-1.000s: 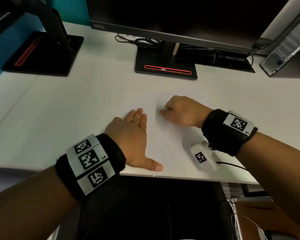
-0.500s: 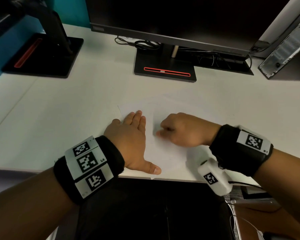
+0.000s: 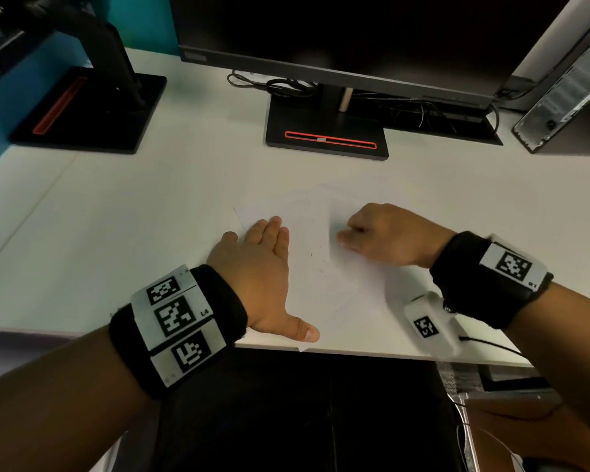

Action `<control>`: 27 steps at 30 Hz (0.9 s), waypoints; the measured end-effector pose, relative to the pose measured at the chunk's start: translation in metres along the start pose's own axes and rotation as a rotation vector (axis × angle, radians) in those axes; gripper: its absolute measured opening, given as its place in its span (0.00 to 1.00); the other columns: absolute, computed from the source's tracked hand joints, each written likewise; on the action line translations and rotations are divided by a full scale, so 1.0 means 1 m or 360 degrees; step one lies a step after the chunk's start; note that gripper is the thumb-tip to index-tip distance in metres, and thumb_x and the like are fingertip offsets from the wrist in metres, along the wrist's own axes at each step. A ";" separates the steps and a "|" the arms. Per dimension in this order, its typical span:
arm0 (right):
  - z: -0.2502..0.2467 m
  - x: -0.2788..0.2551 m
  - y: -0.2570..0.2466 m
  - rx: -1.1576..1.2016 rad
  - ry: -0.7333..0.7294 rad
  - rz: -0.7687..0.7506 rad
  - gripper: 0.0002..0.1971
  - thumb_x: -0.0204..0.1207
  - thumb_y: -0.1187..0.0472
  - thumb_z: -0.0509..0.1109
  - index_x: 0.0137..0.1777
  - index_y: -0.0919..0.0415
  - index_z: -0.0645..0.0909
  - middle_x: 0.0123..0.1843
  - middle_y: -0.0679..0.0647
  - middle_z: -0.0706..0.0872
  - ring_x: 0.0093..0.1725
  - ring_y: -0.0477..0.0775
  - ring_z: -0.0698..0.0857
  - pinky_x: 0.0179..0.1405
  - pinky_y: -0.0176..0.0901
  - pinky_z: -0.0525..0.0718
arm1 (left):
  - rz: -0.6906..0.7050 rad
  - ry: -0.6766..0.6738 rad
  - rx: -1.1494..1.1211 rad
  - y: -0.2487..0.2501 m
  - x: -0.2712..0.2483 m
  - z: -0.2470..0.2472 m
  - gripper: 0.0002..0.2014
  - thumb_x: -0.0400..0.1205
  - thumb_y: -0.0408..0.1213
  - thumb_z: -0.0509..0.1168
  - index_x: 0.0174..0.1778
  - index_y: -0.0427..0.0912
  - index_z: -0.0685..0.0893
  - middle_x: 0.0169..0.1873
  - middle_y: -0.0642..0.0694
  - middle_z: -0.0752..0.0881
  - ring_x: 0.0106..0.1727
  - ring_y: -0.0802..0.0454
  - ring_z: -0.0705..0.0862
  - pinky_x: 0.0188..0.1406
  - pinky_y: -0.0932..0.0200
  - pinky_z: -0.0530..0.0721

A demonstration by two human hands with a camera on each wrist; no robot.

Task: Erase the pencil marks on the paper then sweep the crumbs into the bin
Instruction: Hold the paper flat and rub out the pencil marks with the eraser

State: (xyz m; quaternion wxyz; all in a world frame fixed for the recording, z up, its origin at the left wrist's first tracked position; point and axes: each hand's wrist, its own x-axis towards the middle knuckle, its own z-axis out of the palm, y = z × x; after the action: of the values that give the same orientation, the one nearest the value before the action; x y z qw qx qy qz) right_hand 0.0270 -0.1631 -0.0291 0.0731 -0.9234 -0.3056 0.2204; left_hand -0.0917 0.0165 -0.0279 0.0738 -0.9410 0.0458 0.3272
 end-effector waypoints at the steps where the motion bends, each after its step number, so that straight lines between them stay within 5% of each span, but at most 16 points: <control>1: 0.003 -0.003 -0.004 -0.0045 -0.0022 -0.0054 0.23 0.87 0.49 0.60 0.30 0.58 0.71 0.32 0.52 0.78 0.34 0.54 0.76 0.30 0.42 0.68 | -0.0004 -0.0006 0.0002 0.000 0.000 0.000 0.73 0.65 0.87 0.53 0.84 0.34 0.26 0.85 0.39 0.26 0.88 0.42 0.34 0.87 0.38 0.51; 5: 0.010 -0.009 -0.014 -0.0039 -0.0186 -0.0152 0.24 0.87 0.48 0.60 0.29 0.58 0.70 0.31 0.51 0.76 0.32 0.51 0.73 0.31 0.43 0.69 | -0.0013 0.0007 0.0022 0.001 0.002 0.000 0.73 0.65 0.87 0.53 0.84 0.34 0.26 0.85 0.38 0.27 0.88 0.42 0.34 0.87 0.39 0.51; 9: -0.004 0.005 0.006 0.0104 -0.0004 0.0069 0.23 0.86 0.50 0.61 0.29 0.60 0.70 0.29 0.50 0.74 0.30 0.52 0.73 0.30 0.44 0.68 | 0.0029 0.0058 -0.0007 -0.001 0.001 0.002 0.73 0.63 0.86 0.56 0.86 0.35 0.30 0.87 0.38 0.30 0.89 0.42 0.38 0.87 0.38 0.53; 12: -0.004 0.008 0.017 0.0230 0.0036 0.0135 0.21 0.85 0.50 0.63 0.32 0.61 0.74 0.28 0.52 0.77 0.27 0.52 0.74 0.31 0.44 0.74 | 0.0103 0.0172 -0.0106 -0.013 0.005 0.000 0.68 0.64 0.86 0.57 0.89 0.40 0.45 0.89 0.41 0.41 0.88 0.39 0.47 0.83 0.37 0.61; 15: -0.003 0.006 0.015 0.0263 0.0019 0.0112 0.21 0.84 0.49 0.63 0.33 0.62 0.77 0.28 0.52 0.79 0.27 0.52 0.75 0.32 0.45 0.75 | 0.0119 0.0273 -0.0337 -0.032 0.014 -0.008 0.51 0.69 0.80 0.62 0.83 0.55 0.58 0.86 0.43 0.52 0.83 0.37 0.56 0.76 0.36 0.69; 17: -0.002 0.005 0.003 0.0211 0.0035 0.0014 0.22 0.85 0.48 0.63 0.33 0.63 0.76 0.30 0.52 0.79 0.29 0.51 0.75 0.32 0.44 0.73 | 0.0090 0.0261 -0.0350 -0.040 0.019 -0.012 0.50 0.69 0.77 0.68 0.83 0.59 0.56 0.85 0.44 0.54 0.82 0.38 0.58 0.75 0.36 0.71; 21: 0.010 0.003 -0.029 0.0060 -0.0152 -0.0266 0.23 0.87 0.48 0.61 0.31 0.59 0.72 0.31 0.50 0.78 0.31 0.47 0.74 0.32 0.41 0.69 | 0.0021 0.0264 -0.0224 -0.037 0.023 -0.011 0.60 0.68 0.77 0.68 0.87 0.46 0.52 0.87 0.46 0.56 0.83 0.39 0.60 0.76 0.38 0.70; 24: 0.007 0.015 -0.028 -0.0024 -0.0204 -0.0251 0.23 0.87 0.48 0.60 0.31 0.58 0.72 0.32 0.50 0.78 0.32 0.48 0.75 0.30 0.38 0.67 | -0.0058 0.0208 -0.0150 -0.034 0.022 -0.011 0.64 0.69 0.80 0.63 0.89 0.42 0.43 0.90 0.47 0.44 0.87 0.38 0.52 0.79 0.36 0.67; 27: -0.007 0.031 -0.011 -0.0012 0.0012 -0.0081 0.23 0.86 0.50 0.60 0.30 0.60 0.72 0.31 0.52 0.78 0.33 0.54 0.76 0.28 0.41 0.67 | -0.0102 0.0156 -0.0142 -0.034 0.023 -0.011 0.65 0.68 0.82 0.59 0.89 0.44 0.39 0.89 0.50 0.38 0.88 0.35 0.47 0.79 0.32 0.66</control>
State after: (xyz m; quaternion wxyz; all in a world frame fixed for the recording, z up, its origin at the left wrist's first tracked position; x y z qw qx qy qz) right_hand 0.0462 -0.1360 -0.0311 0.0763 -0.9164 -0.3297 0.2138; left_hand -0.0624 0.0476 -0.0297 0.0398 -0.9592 0.0044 0.2799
